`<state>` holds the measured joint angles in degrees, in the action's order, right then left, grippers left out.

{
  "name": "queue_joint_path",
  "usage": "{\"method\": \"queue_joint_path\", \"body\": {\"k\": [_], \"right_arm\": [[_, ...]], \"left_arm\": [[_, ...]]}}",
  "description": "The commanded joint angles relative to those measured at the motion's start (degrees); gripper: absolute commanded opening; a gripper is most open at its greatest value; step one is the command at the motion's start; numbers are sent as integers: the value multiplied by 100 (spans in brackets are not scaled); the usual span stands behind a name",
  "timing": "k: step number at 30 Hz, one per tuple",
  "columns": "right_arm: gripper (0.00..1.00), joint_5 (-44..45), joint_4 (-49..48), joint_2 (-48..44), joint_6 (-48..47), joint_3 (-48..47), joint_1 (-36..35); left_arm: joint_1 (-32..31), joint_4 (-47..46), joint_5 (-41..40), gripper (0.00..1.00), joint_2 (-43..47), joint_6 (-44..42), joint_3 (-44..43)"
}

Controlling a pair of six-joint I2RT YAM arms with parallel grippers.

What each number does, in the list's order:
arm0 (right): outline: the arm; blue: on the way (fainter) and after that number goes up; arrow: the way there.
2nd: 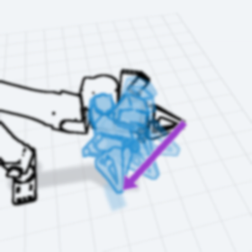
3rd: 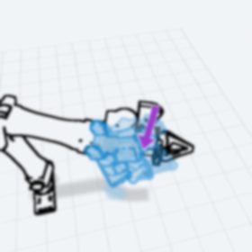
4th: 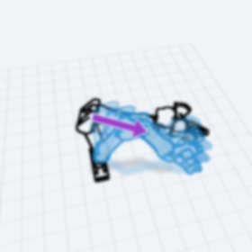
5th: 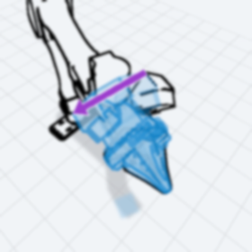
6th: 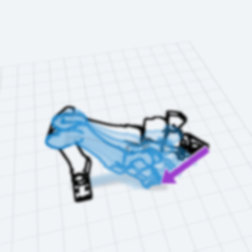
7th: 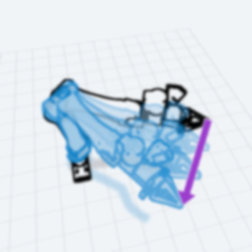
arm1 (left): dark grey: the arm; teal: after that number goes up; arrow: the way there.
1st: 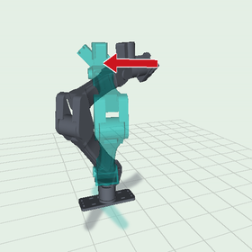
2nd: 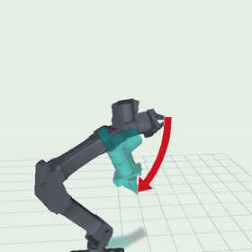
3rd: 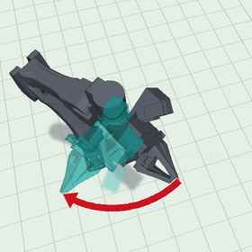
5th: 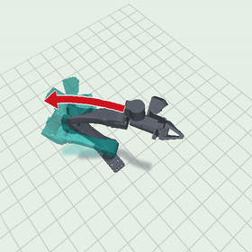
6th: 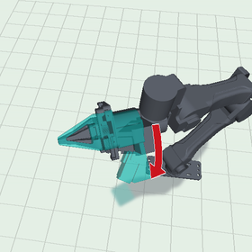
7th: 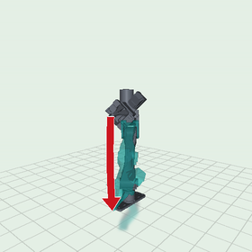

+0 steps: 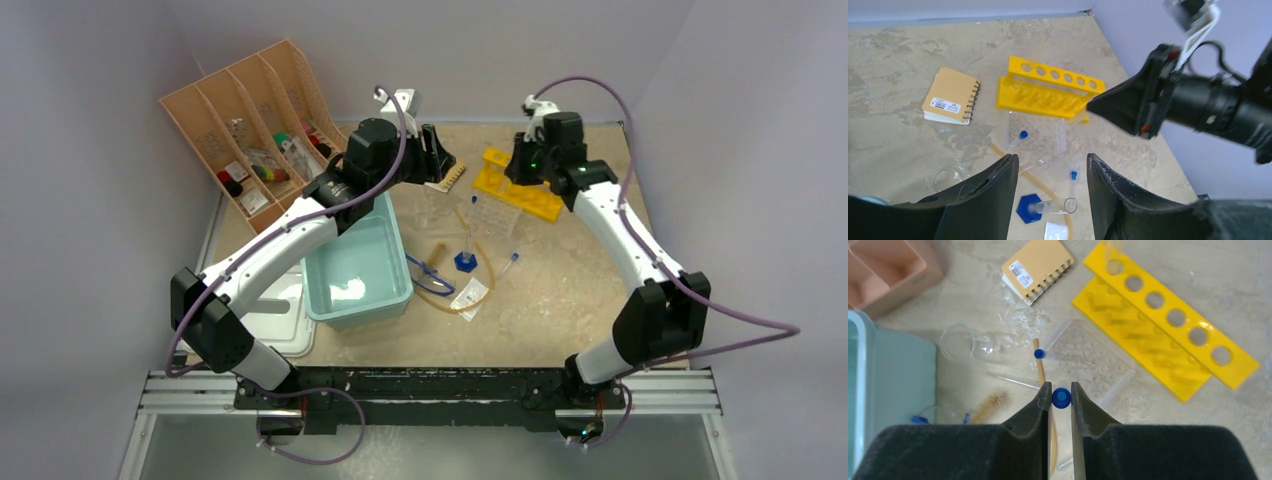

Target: Organize the chemistry lab equipment

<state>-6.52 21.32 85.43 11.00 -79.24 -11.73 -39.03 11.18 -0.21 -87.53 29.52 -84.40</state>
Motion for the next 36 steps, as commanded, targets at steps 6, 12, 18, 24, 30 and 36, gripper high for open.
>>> {"method": "queue_joint_path", "body": {"k": [6, 12, 18, 24, 30, 36], "right_arm": [[10, 794, -978, 413, -1499, 112, -878], [10, 868, -1371, 562, -1722, 476, -1086], [10, 500, -2227, 518, -1701, 1109, -1100], [10, 455, -2555, 633, -1694, 1321, -1098], [10, 344, -2997, 654, -1739, 1632, -1102], [10, 218, -3161, 699, -1742, 1806, -1103]], "left_arm": [[41, -823, -752, 53, 297, 144, 43], [111, -653, -764, 53, 237, 60, -29], [149, -566, -726, 53, 197, 35, -24], [174, -516, -656, 53, 161, 32, -23], [192, -476, -666, 53, 180, 36, 2], [195, -503, -704, 53, 265, -39, 17]]}}
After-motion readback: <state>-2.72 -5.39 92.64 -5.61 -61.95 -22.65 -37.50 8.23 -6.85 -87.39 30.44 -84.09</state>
